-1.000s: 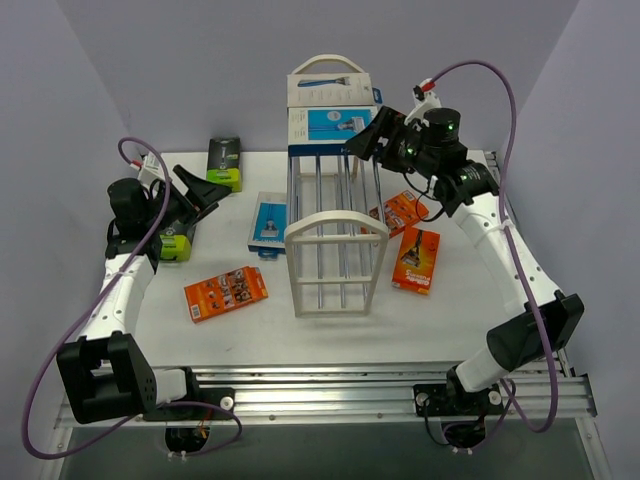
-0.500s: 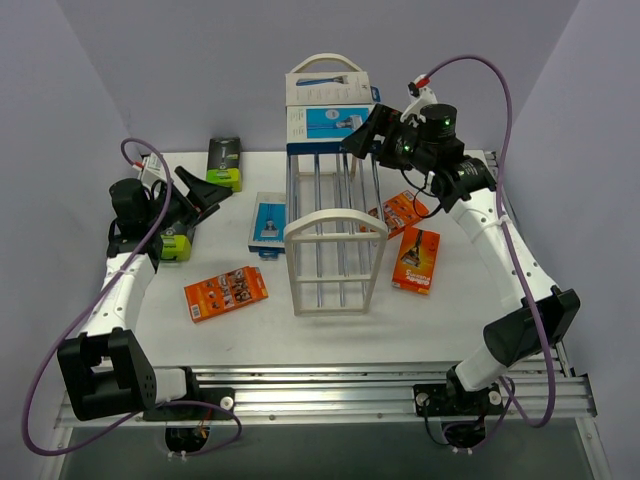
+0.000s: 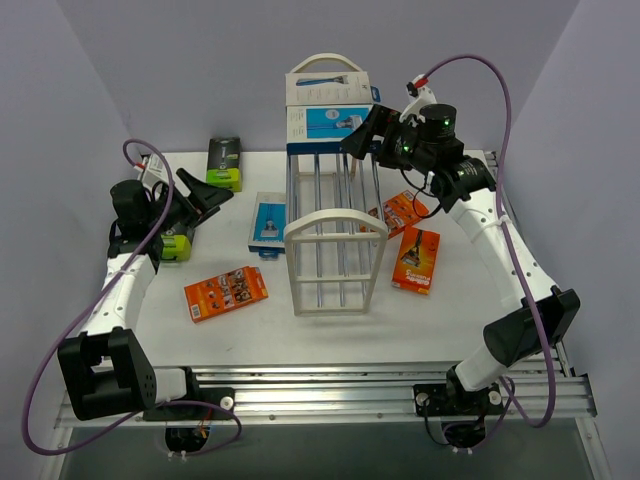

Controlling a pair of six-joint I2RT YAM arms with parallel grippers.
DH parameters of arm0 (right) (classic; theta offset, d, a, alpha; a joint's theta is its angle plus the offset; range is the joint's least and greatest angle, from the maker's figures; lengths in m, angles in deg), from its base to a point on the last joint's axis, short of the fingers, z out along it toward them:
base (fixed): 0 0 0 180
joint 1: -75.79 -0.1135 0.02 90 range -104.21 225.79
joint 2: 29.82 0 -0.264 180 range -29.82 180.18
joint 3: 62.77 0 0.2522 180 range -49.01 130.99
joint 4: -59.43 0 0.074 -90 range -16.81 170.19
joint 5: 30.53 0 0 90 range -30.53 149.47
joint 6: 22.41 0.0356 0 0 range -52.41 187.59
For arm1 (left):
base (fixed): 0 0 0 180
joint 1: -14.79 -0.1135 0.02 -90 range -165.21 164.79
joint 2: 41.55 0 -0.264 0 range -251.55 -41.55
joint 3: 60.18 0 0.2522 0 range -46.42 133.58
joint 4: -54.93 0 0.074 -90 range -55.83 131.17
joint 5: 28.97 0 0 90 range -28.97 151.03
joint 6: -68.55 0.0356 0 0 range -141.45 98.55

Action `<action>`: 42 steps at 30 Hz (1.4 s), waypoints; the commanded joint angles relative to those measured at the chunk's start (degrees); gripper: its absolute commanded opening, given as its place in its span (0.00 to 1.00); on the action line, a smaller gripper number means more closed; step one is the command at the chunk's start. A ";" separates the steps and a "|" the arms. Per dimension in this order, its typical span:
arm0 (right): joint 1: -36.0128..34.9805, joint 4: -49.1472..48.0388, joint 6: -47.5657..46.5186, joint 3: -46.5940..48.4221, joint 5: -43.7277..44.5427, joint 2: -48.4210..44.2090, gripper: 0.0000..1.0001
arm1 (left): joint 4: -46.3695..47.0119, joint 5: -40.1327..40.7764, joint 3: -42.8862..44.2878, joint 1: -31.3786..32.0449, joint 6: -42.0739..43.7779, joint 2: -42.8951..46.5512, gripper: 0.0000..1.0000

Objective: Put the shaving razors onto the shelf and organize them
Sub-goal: Place the shaving razor onto shelf

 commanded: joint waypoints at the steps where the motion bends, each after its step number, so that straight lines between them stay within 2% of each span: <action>1: -0.14 -2.37 -0.77 0.38 -0.51 -1.93 0.93 | 1.68 -0.42 0.04 0.12 2.18 0.36 0.94; 10: 0.38 -3.51 -0.77 -0.94 -1.48 -3.34 0.99 | 1.68 -0.77 -0.22 0.12 2.62 0.01 0.94; 30: 3.37 -5.01 -0.24 -6.74 -3.15 -9.31 1.00 | -1.83 1.16 -1.01 0.21 5.60 2.03 0.94; 37: 6.01 -4.66 -1.12 -12.63 -4.03 -15.28 1.00 | -4.21 3.70 -0.49 0.65 8.41 3.09 0.94; 42: 6.97 -4.22 -1.83 -19.39 -1.84 -19.76 1.00 | -10.97 7.84 0.83 1.26 11.93 4.23 0.94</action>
